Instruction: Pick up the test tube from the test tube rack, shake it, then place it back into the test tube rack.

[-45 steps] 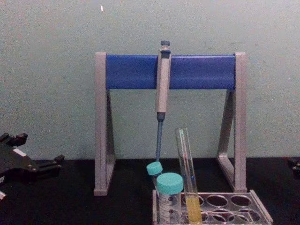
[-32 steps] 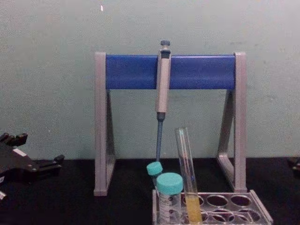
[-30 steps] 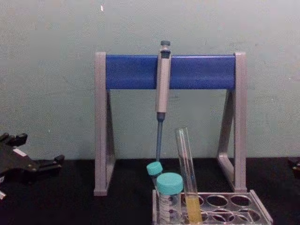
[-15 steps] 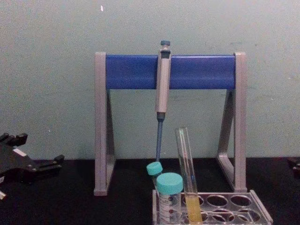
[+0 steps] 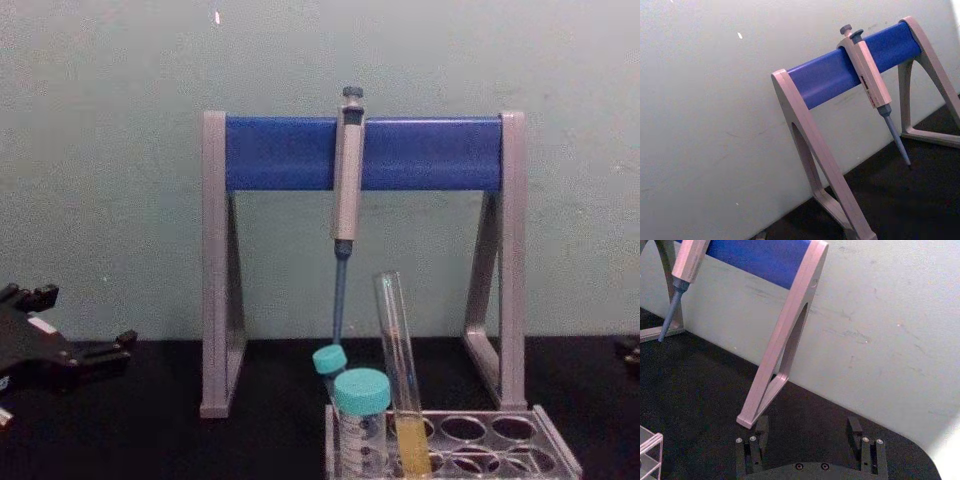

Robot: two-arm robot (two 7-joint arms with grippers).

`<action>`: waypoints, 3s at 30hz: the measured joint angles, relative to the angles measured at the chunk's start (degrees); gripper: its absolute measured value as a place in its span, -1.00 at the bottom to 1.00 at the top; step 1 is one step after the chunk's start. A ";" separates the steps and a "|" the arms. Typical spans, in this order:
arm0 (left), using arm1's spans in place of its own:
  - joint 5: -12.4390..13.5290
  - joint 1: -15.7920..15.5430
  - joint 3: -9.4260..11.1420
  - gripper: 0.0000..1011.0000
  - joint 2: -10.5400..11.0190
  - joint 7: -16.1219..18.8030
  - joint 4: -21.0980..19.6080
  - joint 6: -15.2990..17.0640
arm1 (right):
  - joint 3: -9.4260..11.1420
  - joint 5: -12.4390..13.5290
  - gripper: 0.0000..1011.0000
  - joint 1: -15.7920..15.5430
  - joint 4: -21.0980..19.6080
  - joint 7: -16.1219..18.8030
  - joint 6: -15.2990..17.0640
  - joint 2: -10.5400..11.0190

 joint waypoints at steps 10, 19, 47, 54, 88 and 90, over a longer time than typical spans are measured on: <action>0.00 0.00 0.00 0.98 0.00 0.00 0.00 0.00 | 0.00 0.00 0.98 0.00 0.00 0.00 0.00 0.00; 0.00 0.00 0.00 0.98 0.00 0.00 0.00 0.00 | 0.00 0.00 0.98 0.00 0.00 0.00 0.00 0.00; 0.00 0.00 0.00 0.98 0.00 0.00 0.00 0.00 | 3.72 14.05 0.98 -8.38 -14.21 17.13 5.91 1.46; 0.00 0.00 0.00 0.98 0.00 0.00 0.00 0.00 | 2.34 16.88 0.98 -6.57 -15.02 24.76 9.49 1.47; 0.00 0.00 0.00 0.98 0.00 0.00 0.00 0.00 | -6.85 15.77 0.98 10.46 -1.45 37.58 14.42 -5.39; 0.00 0.00 0.00 0.98 0.00 0.00 0.00 0.00 | -7.01 15.74 0.98 10.71 -1.15 37.61 14.54 -5.53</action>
